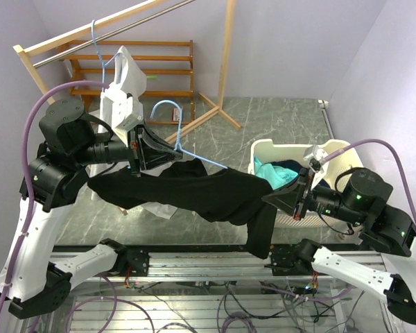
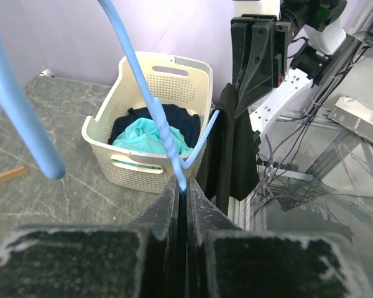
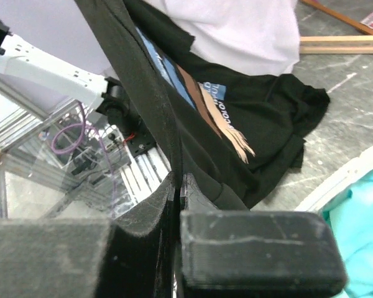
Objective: Remove the t-shirt from the hanger
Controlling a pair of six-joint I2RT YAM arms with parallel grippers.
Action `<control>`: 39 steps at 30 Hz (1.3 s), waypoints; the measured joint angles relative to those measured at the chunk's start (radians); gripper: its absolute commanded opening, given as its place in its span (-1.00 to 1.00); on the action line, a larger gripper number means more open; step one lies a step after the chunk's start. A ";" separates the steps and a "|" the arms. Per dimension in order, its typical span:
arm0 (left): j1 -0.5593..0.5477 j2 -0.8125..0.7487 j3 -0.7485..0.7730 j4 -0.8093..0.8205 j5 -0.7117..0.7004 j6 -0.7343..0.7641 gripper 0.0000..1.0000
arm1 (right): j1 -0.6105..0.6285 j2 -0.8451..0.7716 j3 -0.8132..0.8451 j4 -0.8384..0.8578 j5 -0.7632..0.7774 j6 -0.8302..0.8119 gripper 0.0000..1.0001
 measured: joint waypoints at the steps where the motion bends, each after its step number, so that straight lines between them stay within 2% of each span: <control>1: 0.000 0.001 0.002 -0.001 -0.006 0.000 -0.86 | 0.000 -0.008 0.000 -0.011 0.018 0.002 -1.00; 18: -0.001 0.007 0.050 0.016 -0.105 -0.008 -0.86 | 0.000 -0.155 0.072 -0.277 0.473 0.161 -1.00; 23: -0.001 0.005 0.050 0.045 -0.124 -0.024 -0.86 | 0.000 -0.193 0.100 -0.311 0.531 0.193 -1.00; 25: -0.001 0.002 0.050 0.059 -0.129 -0.034 -0.86 | 0.000 -0.196 0.095 -0.315 0.519 0.195 -1.00; 26: -0.001 -0.001 0.048 0.068 -0.131 -0.039 -0.86 | 0.000 -0.195 0.088 -0.313 0.505 0.193 -0.92; 28: -0.001 -0.010 0.042 0.090 -0.132 -0.053 -0.86 | 0.000 -0.190 0.061 -0.306 0.459 0.187 -0.48; 31: -0.001 -0.014 0.036 0.106 -0.132 -0.062 -0.86 | 0.000 -0.171 0.004 -0.272 0.334 0.157 -0.22; 35: -0.001 -0.013 0.015 0.108 -0.128 -0.055 -0.87 | 0.000 -0.146 -0.010 -0.216 0.176 0.117 -0.19; 39: -0.001 -0.003 -0.021 0.083 -0.097 -0.026 -0.86 | 0.000 -0.127 0.057 -0.138 0.054 0.079 -0.19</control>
